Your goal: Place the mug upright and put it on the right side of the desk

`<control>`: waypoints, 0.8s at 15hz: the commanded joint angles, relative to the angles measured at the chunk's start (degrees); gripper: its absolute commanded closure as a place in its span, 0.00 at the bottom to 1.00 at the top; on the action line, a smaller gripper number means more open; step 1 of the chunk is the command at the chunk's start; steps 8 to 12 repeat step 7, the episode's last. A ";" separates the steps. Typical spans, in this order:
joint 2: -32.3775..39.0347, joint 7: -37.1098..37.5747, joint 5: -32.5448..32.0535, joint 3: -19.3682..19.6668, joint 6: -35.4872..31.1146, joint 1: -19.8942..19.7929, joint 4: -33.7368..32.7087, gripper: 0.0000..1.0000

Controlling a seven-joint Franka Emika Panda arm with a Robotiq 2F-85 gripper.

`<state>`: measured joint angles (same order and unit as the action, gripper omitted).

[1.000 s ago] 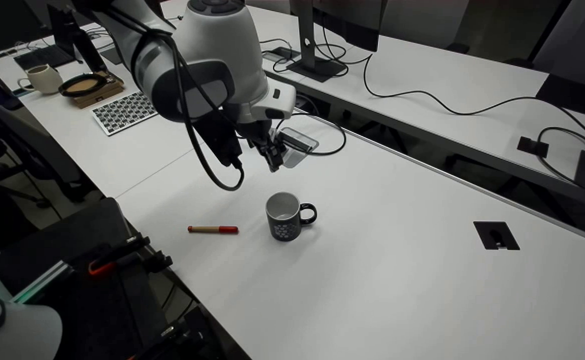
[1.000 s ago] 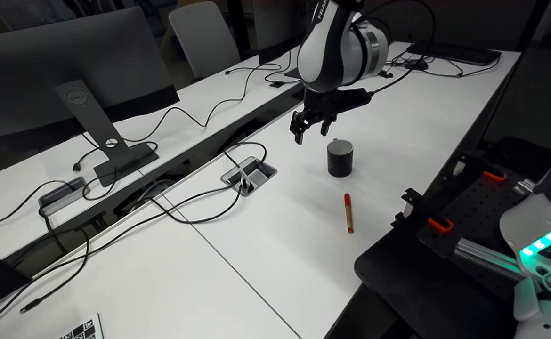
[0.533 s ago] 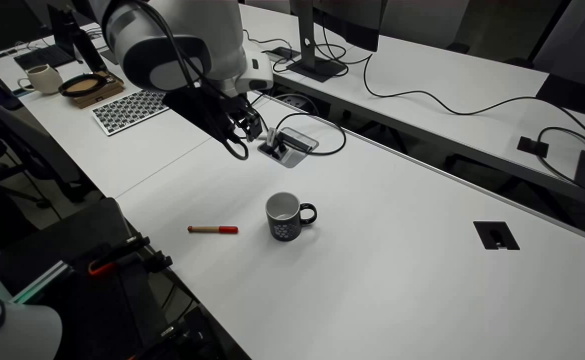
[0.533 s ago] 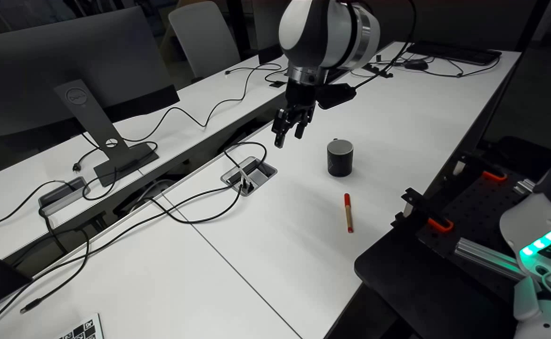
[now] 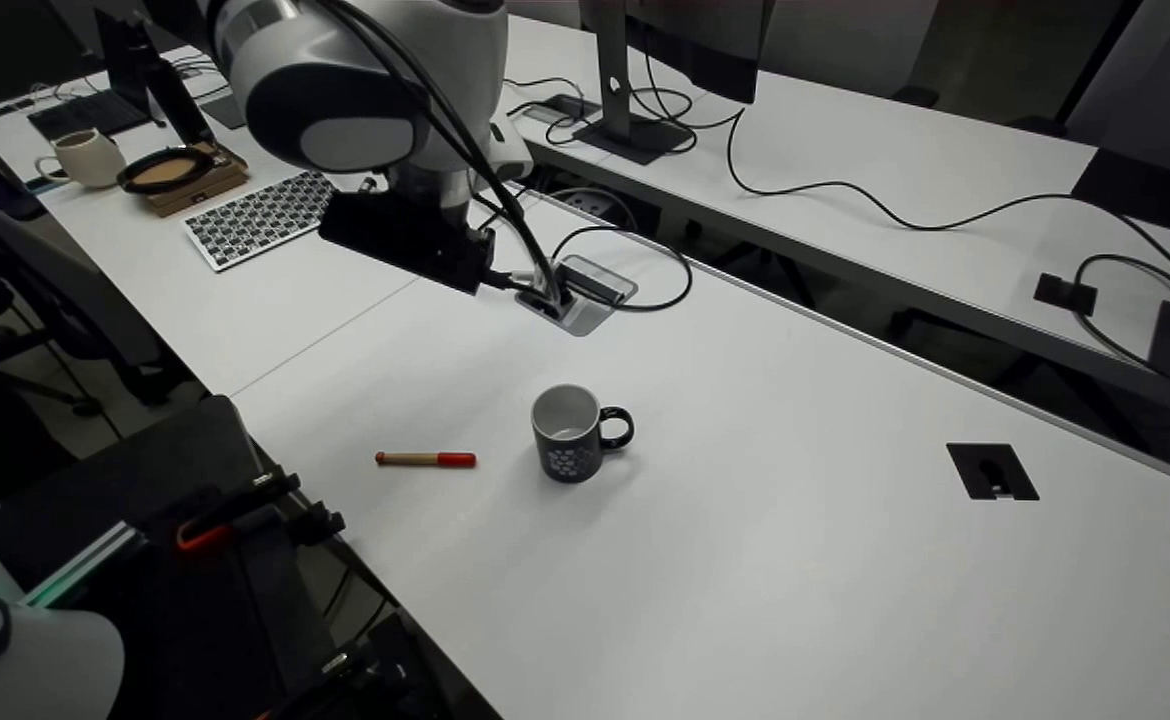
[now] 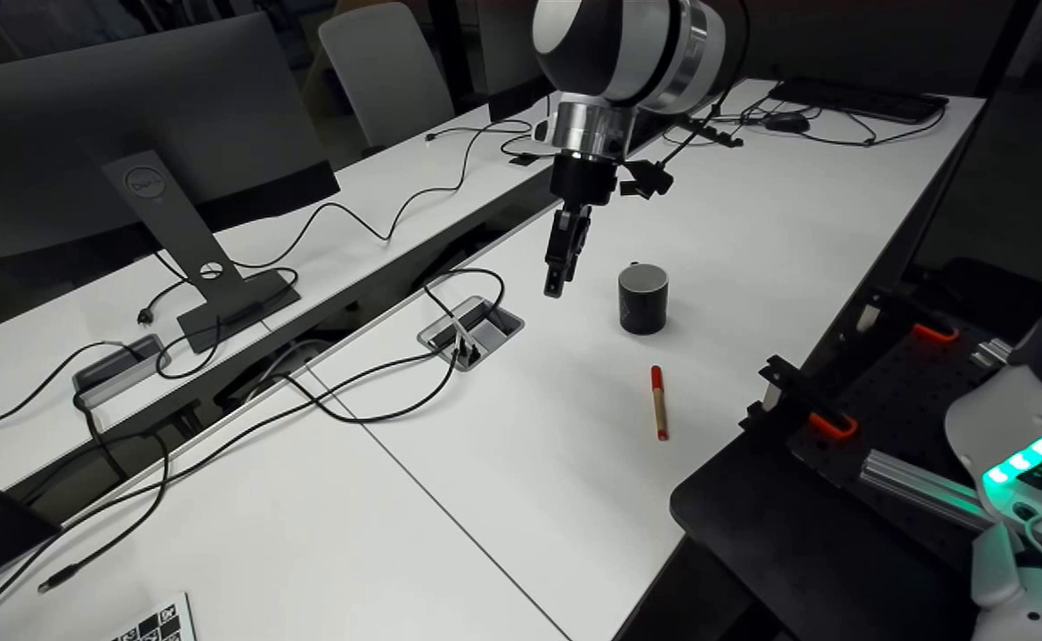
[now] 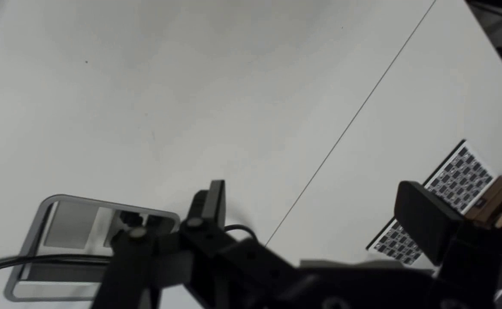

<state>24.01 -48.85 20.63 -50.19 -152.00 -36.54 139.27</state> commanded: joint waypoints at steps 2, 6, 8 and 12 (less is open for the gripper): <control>-1.19 -13.10 3.50 1.55 12.42 0.30 -1.92 0.00; -1.93 -13.72 5.59 4.92 11.39 4.05 -1.81 0.00; -1.94 -13.89 5.60 4.94 11.51 4.08 -1.85 0.00; -1.94 -13.89 5.60 4.94 11.51 4.08 -1.85 0.00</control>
